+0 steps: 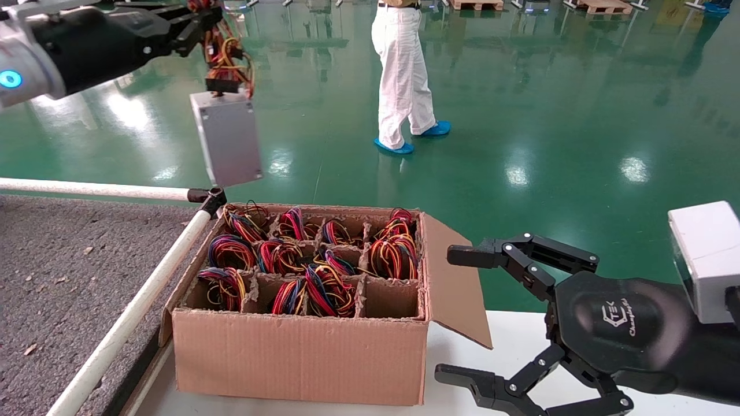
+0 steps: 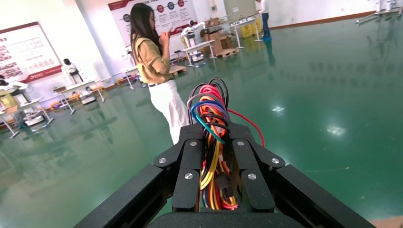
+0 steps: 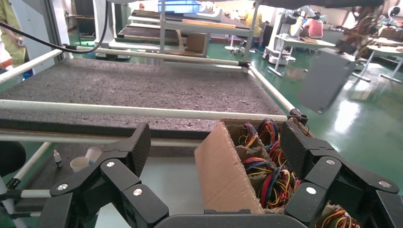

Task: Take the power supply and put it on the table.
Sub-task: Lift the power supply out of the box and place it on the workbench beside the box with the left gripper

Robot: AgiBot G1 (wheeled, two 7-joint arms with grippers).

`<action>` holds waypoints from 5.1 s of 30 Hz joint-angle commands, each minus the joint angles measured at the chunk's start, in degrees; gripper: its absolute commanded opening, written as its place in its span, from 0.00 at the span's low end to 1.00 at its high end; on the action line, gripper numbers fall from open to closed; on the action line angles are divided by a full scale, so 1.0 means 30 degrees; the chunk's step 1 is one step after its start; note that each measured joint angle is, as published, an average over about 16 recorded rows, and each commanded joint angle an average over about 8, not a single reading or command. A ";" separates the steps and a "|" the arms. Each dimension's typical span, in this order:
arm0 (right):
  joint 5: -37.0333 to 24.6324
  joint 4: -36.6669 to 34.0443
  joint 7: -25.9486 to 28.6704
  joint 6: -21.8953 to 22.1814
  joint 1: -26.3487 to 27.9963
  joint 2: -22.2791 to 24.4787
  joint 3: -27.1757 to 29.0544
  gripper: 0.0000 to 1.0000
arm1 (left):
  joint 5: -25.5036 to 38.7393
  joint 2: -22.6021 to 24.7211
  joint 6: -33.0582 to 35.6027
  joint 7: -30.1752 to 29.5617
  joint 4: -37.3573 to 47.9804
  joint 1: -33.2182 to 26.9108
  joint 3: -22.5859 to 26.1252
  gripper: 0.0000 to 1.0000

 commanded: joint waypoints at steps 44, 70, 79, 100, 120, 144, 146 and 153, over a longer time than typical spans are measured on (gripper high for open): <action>0.0003 -0.0006 -0.0002 0.0003 -0.0003 0.0002 0.0000 1.00 | 0.0419 -0.1956 -0.3026 0.3808 0.2059 0.0929 0.0133 0.00; 0.0004 -0.0006 -0.0003 0.0004 -0.0003 0.0002 -0.0002 1.00 | 0.1056 -0.1443 -0.2002 0.2425 0.3081 0.1031 0.0573 0.00; 0.0005 -0.0006 -0.0003 0.0004 -0.0003 0.0002 -0.0002 1.00 | 0.0991 -0.1149 -0.1902 0.2192 0.3287 0.1086 0.0522 0.00; 0.0006 -0.0006 -0.0004 0.0004 -0.0002 0.0003 -0.0004 1.00 | 0.0585 -0.1090 -0.2566 0.3020 0.3782 0.1934 0.0252 0.00; 0.0007 -0.0008 -0.0004 0.0006 -0.0004 0.0004 -0.0004 1.00 | 0.0629 -0.1249 -0.3543 0.3296 0.3611 0.2156 0.0318 0.45; 0.0009 -0.0011 -0.0005 0.0009 -0.0008 0.0005 -0.0002 1.00 | 0.0658 -0.1259 -0.3532 0.3306 0.3578 0.2166 0.0335 1.00; 0.0009 -0.0011 -0.0005 0.0009 -0.0008 0.0005 -0.0002 1.00 | 0.0658 -0.1257 -0.3529 0.3304 0.3581 0.2165 0.0333 1.00; 0.0009 -0.0011 -0.0005 0.0009 -0.0008 0.0005 -0.0002 1.00 | 0.0659 -0.1256 -0.3520 0.3294 0.3590 0.2163 0.0330 1.00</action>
